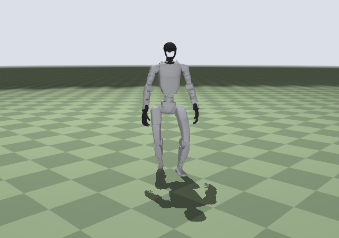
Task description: Walk
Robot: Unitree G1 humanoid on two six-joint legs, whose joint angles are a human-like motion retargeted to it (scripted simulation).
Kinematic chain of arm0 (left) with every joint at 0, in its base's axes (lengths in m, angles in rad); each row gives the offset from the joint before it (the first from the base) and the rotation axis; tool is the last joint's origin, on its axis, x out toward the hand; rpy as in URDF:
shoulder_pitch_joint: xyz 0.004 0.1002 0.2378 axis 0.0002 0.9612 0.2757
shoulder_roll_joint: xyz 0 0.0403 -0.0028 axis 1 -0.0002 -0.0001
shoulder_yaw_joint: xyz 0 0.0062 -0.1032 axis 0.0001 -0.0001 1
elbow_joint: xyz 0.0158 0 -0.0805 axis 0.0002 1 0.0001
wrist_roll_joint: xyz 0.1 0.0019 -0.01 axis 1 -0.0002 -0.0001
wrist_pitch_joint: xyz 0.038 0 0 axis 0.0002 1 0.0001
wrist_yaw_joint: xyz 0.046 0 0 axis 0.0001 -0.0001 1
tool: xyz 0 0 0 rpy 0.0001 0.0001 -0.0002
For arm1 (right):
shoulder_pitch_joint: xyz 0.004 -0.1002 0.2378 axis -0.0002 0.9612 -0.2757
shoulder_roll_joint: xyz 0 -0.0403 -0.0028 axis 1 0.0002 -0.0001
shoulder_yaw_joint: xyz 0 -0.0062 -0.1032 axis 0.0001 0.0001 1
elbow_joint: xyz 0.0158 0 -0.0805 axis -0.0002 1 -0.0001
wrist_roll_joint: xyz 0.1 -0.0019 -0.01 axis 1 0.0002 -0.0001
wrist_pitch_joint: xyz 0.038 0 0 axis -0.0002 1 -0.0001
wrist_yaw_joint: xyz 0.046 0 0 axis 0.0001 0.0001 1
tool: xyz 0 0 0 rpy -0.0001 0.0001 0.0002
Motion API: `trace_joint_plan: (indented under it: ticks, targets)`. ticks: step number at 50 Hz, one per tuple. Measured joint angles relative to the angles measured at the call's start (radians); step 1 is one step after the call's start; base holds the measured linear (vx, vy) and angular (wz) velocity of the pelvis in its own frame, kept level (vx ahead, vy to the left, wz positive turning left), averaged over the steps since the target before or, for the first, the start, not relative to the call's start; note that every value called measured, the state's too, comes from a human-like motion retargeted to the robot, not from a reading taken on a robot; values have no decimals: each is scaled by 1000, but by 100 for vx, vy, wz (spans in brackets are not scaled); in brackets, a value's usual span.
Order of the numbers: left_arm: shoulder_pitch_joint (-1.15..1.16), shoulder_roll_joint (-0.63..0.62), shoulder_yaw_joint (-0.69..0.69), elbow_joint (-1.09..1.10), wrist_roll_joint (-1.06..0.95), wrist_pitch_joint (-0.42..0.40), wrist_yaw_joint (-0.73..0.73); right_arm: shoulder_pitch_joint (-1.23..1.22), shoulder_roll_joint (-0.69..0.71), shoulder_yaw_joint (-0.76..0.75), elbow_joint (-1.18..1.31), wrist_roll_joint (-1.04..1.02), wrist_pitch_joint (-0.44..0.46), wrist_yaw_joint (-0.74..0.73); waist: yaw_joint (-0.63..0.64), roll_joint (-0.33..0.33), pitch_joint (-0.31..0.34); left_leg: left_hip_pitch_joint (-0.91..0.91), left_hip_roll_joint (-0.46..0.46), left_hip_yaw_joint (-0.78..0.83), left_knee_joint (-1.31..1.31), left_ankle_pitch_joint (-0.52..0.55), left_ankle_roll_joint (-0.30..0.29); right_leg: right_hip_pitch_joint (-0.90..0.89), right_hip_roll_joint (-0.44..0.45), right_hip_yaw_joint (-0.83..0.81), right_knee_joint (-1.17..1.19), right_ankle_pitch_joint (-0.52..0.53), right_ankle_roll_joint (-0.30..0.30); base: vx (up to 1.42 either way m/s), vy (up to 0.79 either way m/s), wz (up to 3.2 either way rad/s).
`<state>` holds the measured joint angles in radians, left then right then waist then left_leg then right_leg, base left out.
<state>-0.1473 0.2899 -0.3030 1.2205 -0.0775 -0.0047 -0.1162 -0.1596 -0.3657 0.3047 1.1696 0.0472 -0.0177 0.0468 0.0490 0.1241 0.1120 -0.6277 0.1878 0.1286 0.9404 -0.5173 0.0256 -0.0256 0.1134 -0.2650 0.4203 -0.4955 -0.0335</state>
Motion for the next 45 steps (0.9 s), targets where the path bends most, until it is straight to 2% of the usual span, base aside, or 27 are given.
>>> trace_joint_plan:
  ticks: [3, 5, 10, 13, 15, 17, 18, 20, 22, 25, 28, 31, 34, 35, 38, 40, 42, 45]
  targets:
    - [38, 12, 16, 29, 10, 5, 11, -22, -4, 7, -8, -9, -3, -9, 12, -5, -14, -51, -10, 11, -127, 44, -22, 5, -7, -9, 15, -18, 10, 26, 8, -1]
    - [59, 22, 33, 52, 24, 7, 12, -50, -12, 14, -12, -15, -2, -8, 9, -25, -38, -37, -43, 41, -304, 105, -30, 18, -23, -10, -25, -18, 15, 33, 10, 7]
    - [131, 23, 49, 113, 53, 24, -2, -72, -12, 24, -20, -15, -4, -11, 18, -31, -60, -83, -25, 58, -261, 118, -25, 30, -42, -13, 77, -86, 25, 40, 12, -8]
    - [161, 13, 55, 155, 65, 35, -27, -68, -5, 29, -13, -14, -1, -6, 25, -51, -81, -80, -31, 77, -186, 146, -3, 27, -90, -28, 185, -106, 33, 48, 12, -10]
    - [173, 2, 49, 179, 71, 41, -47, -56, 0, 33, -7, -17, 4, 4, 21, -71, -94, -68, -55, 90, -147, 153, 18, 9, -143, -36, 294, -84, 46, 48, 13, 20]
    - [167, -6, 37, 197, 77, 43, -76, -45, 1, 37, -1, -19, 11, 30, 0, -144, -105, -1, -160, 141, -226, 171, 59, -48, -296, -44, 498, -2, 70, 47, 14, 50]
    - [167, -11, 29, 197, 79, 45, -83, -37, 5, 40, 3, -19, 15, 39, -10, -154, -109, 4, -181, 143, -209, 156, 75, -68, -340, -51, 585, 71, 70, 45, 14, 64]
    - [145, -17, 11, 191, 90, 51, -101, -36, 3, 45, 11, -21, 27, 71, -48, -223, -115, 76, -306, 174, -329, 188, 115, -165, -487, 0, 795, 191, 78, 45, 15, 82]
    - [123, -19, -16, 176, 105, 54, -94, -27, 8, 54, 23, -23, 34, 82, -85, -247, -115, 112, -367, 165, -341, 175, 136, -232, -558, 27, 941, 238, 54, 47, 11, 85]
    - [64, -14, -52, 147, 123, 59, -64, -24, 11, 66, 42, -27, 40, 87, -141, -285, -112, 208, -470, 140, -439, 190, 152, -350, -651, 78, 1087, 193, 18, 48, 7, 78]
    - [-13, -9, -74, 114, 118, 62, -15, -22, 15, 71, 56, -19, 41, 74, -187, -284, -106, 314, -519, 87, -538, 195, 147, -460, -679, 89, 1103, 91, -9, 51, 2, 63]
    - [-96, -1, -80, 72, 84, 57, 31, -12, 21, 66, 58, -4, 42, 55, -220, -257, -96, 414, -519, 26, -617, 182, 133, -544, -654, 62, 1003, 20, -14, 54, -2, 48]
    - [-169, 4, -83, 23, 51, 44, 59, 6, 31, 54, 63, 8, 47, 42, -239, -230, -86, 495, -503, -22, -656, 153, 121, -600, -608, 26, 830, 9, 12, 55, -5, 41]
    - [-188, 3, -85, 7, 44, 38, 66, 17, 36, 50, 67, 11, 48, 40, -248, -231, -87, 511, -507, -35, -649, 138, 120, -620, -603, 22, 774, 13, 29, 55, -6, 34]
    - [-256, 6, -93, -35, 23, 23, 71, 34, 47, 36, 80, 9, 54, 40, -237, -181, -89, 570, -449, -67, -689, 108, 108, -639, -498, -29, 523, 75, 83, 56, -7, 11]
    - [-282, 2, -98, -59, 14, 13, 69, 53, 56, 30, 87, 7, 58, 43, -239, -180, -98, 584, -446, -80, -669, 77, 108, -666, -476, -34, 415, 98, 124, 54, -9, 16]
    - [-307, -1, -103, -77, 7, 9, 58, 63, 59, 19, 95, 1, 61, 51, -222, -141, -116, 582, -397, -82, -655, 42, 98, -646, -400, -77, 239, 156, 143, 54, -11, -4]
    - [-308, -14, -108, -99, 6, 2, 44, 89, 65, 6, 104, -2, 64, 56, -219, -144, -133, 587, -393, -89, -585, -10, 96, -667, -402, -78, 231, 167, 157, 52, -12, 18]
